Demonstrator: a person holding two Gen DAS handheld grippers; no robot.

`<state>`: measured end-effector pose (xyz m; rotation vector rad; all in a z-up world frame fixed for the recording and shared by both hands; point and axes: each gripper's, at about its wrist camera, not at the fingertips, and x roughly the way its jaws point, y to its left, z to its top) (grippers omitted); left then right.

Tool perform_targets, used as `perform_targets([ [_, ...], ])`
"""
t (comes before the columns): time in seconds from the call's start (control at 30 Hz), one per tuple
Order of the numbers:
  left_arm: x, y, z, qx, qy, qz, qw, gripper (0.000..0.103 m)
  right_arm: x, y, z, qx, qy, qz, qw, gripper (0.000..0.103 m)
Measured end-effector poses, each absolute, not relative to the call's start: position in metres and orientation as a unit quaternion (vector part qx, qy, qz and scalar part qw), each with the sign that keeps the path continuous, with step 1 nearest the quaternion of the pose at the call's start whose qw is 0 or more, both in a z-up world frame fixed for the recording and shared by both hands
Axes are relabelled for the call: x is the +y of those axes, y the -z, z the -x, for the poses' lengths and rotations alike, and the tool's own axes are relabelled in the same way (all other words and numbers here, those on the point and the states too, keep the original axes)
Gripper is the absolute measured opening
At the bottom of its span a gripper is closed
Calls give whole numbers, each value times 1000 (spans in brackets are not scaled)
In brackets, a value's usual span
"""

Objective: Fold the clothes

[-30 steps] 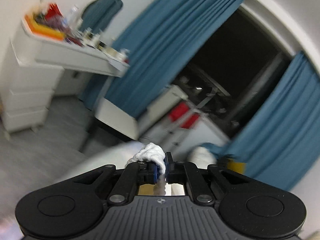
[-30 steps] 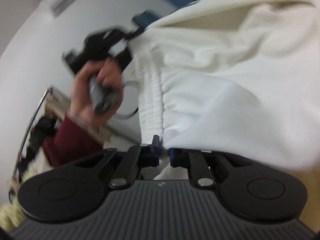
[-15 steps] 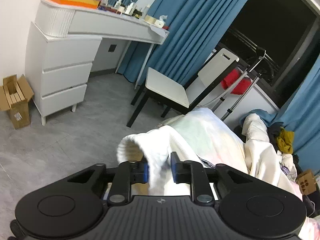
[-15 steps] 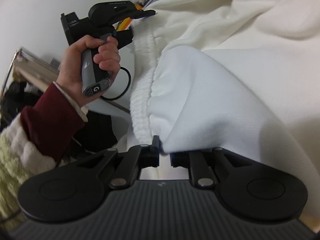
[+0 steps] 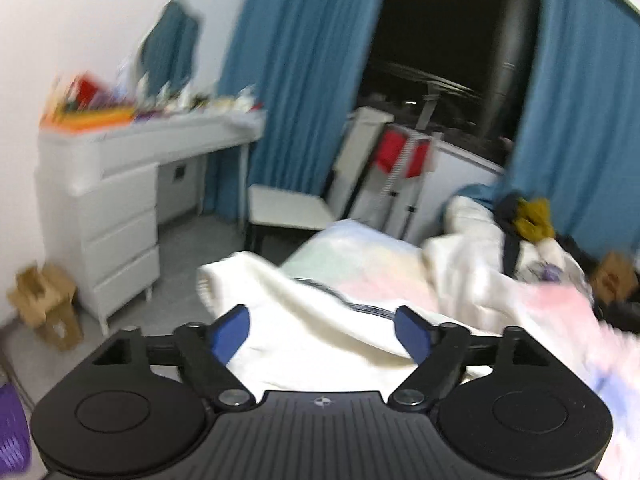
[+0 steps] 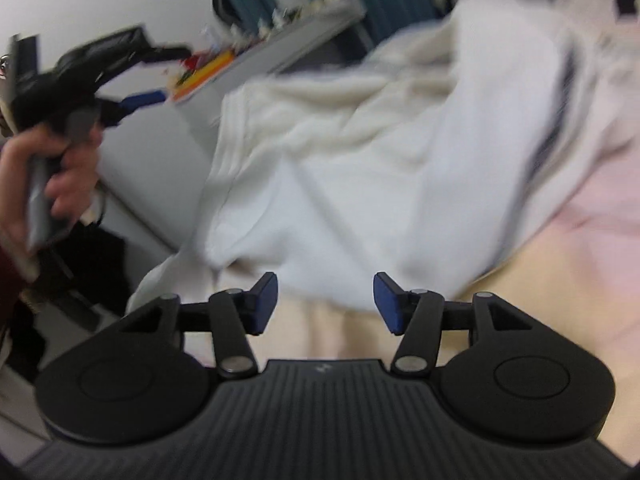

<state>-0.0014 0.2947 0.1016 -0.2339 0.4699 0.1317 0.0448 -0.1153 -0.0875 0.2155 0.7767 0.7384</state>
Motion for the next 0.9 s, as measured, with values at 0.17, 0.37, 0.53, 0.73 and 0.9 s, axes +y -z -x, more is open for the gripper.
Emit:
perform_targets([
  [0.17,205,-101,33,220,-4,120,968,91,-177,43,-38,289,-305,-82,904,56],
  [0.37,112,-79,48,194,40,101,975,95,-228,13,-40,200,-248,-46,947,56],
  [0.53,60,-50,46,189,60,92,976,95,-267,25,-47,152,-208,-66,964,72],
  [0.73,41,-21,28,206,71,61,974,95,-284,54,-62,175,-201,-133,955,72],
  [0.9,39,-3,1,226,72,28,971,95,-277,60,-65,194,-209,-122,951,72],
])
